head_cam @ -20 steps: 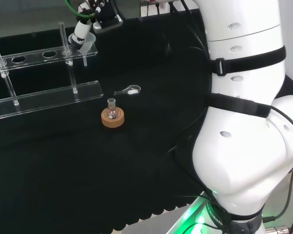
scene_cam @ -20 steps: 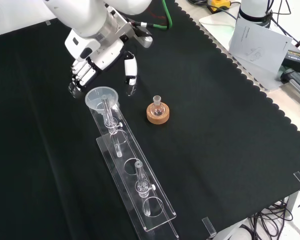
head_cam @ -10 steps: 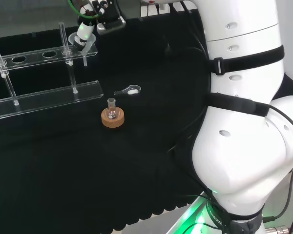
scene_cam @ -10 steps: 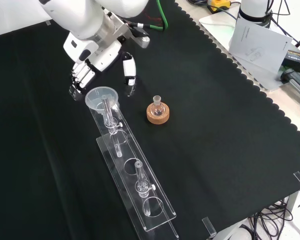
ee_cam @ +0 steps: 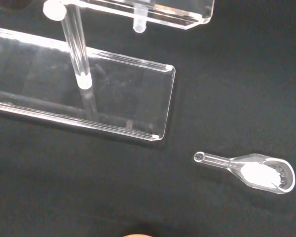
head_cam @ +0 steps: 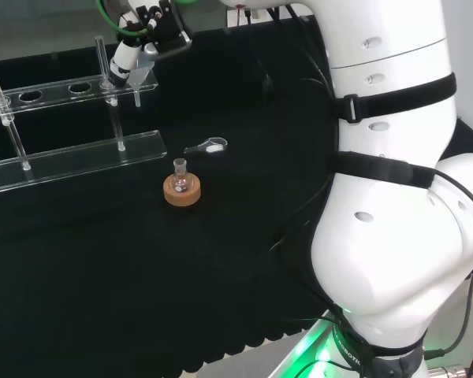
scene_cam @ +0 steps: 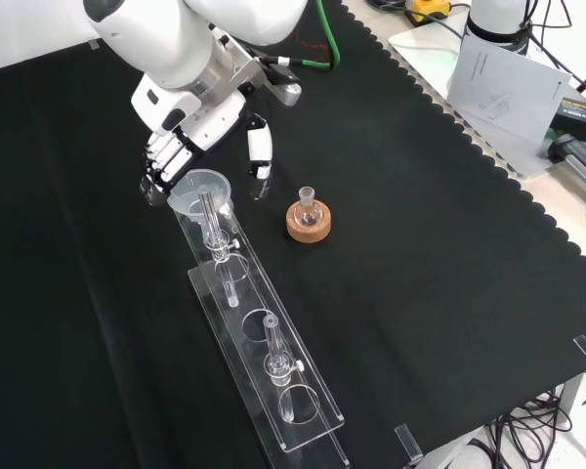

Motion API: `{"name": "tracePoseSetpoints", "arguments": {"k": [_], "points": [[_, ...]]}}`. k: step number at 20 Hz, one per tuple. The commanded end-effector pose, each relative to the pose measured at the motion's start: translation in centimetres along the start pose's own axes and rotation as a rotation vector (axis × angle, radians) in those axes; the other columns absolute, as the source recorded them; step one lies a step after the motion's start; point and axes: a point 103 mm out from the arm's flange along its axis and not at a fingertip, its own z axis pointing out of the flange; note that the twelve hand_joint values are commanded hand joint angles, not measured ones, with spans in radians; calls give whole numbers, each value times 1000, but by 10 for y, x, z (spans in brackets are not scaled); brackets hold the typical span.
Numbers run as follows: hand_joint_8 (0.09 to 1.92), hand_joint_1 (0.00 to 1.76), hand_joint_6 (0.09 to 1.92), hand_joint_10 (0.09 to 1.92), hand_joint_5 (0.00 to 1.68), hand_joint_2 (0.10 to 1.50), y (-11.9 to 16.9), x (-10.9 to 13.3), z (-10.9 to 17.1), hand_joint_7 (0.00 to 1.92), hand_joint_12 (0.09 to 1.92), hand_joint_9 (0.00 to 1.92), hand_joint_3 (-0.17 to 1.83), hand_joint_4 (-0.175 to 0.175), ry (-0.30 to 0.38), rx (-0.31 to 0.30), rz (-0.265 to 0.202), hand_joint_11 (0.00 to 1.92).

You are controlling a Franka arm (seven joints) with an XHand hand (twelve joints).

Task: Pick up the funnel from the transparent funnel stand.

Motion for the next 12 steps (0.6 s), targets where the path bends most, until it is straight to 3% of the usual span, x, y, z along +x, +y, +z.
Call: {"name": "tracePoseSetpoints", "arguments": {"k": [1,2,3,12], "points": [[377,598,87,878,57,704,1,-8,3,0,1546,85,323,-33,14,-9,-21,223],[376,601,87,877,57,705,2,-13,3,0,1545,85,323,-33,11,-2,23,223],[375,603,87,877,58,705,2,-13,3,0,1545,85,323,-33,3,0,30,224],[374,615,87,877,64,707,16,5,9,0,1540,100,326,-35,-4,15,-22,226]]}}
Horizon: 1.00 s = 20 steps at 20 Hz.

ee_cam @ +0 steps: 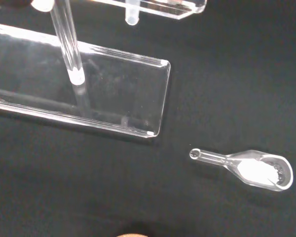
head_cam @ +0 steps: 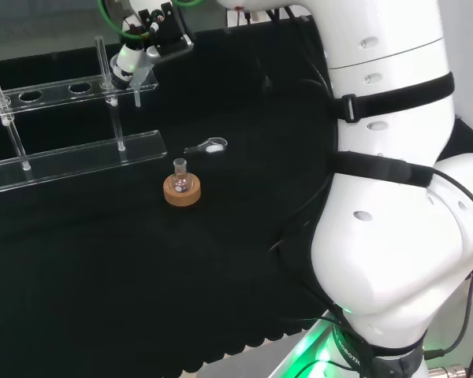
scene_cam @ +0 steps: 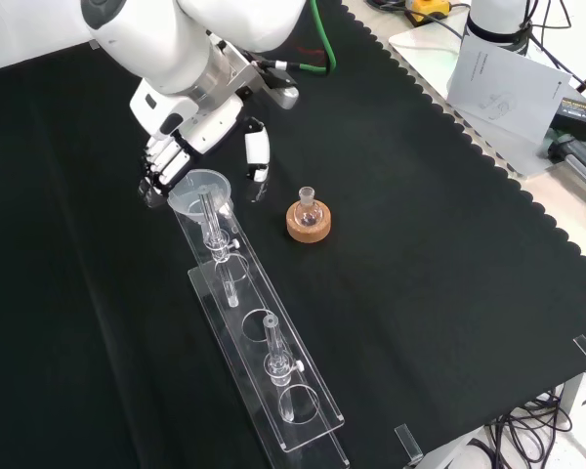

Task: Pick up the funnel from the transparent funnel stand.

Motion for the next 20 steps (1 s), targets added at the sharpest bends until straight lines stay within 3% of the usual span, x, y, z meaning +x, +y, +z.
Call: {"name": "tracePoseSetpoints", "arguments": {"k": [1,6,7,13,15,20], "points": [[376,615,87,876,64,707,9,7,4,0,1540,102,327,-35,-7,1,-35,226],[408,616,87,867,73,706,10,1,9,0,1537,136,330,-38,1,3,-40,227],[418,616,87,864,79,705,11,2,10,0,1536,143,331,-39,-9,10,-5,227],[726,633,87,765,271,706,10,8,9,87,1504,351,364,-59,-36,-17,-15,246],[759,644,87,740,339,717,8,7,7,148,1482,435,378,-63,-40,-49,-19,262],[784,704,87,660,513,768,-2,7,-4,398,1403,704,419,-70,-90,-198,-16,359]]}}
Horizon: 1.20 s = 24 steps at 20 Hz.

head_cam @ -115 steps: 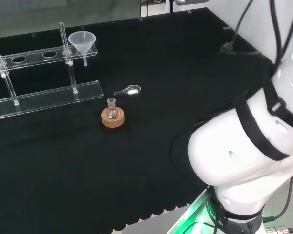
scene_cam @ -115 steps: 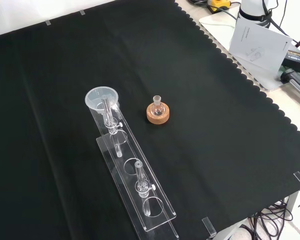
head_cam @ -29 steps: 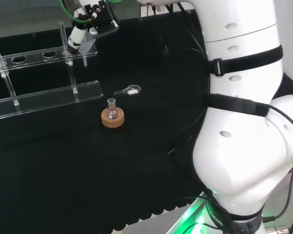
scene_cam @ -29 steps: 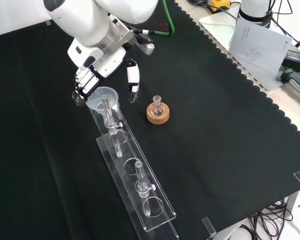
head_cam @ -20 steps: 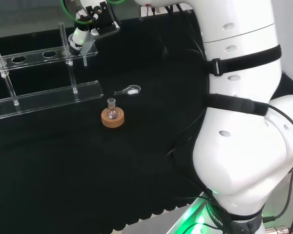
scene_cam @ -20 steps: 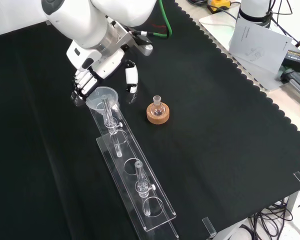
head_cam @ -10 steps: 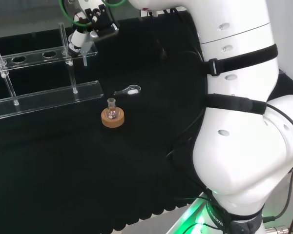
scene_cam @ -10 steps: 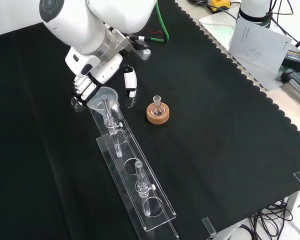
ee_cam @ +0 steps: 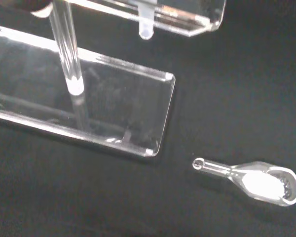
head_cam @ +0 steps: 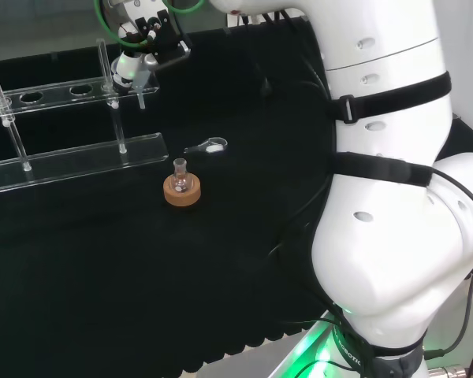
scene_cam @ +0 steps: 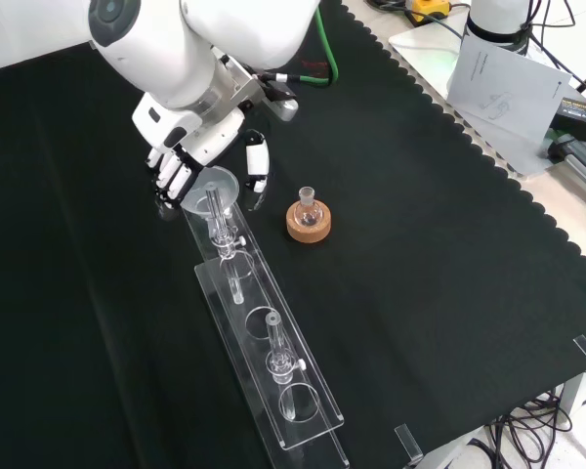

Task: Pick up the funnel from the transparent funnel stand.

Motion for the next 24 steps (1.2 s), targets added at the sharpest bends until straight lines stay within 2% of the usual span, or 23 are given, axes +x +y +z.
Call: {"name": "tracePoseSetpoints", "arguments": {"k": [1,4,7,9,16,23,24], "points": [[795,727,97,659,563,782,-14,1,-17,468,1381,773,431,-70,-75,-187,-7,389],[807,775,197,651,657,804,-24,-1,-29,585,1338,909,463,-71,-92,-228,-11,450],[817,798,430,666,628,802,-35,-4,-43,629,1312,984,498,-69,-93,-231,1,490],[822,803,505,680,608,800,-44,-7,-52,635,1303,1007,508,-70,-93,-234,12,503],[821,806,526,709,551,799,-83,-19,-78,618,1297,1060,514,-74,-76,-251,60,520],[820,807,522,721,507,797,-123,-27,-75,589,1290,1071,518,-76,-34,-245,98,529],[819,808,517,722,495,797,-129,-27,-73,584,1289,1071,519,-78,-36,-234,124,529]]}}
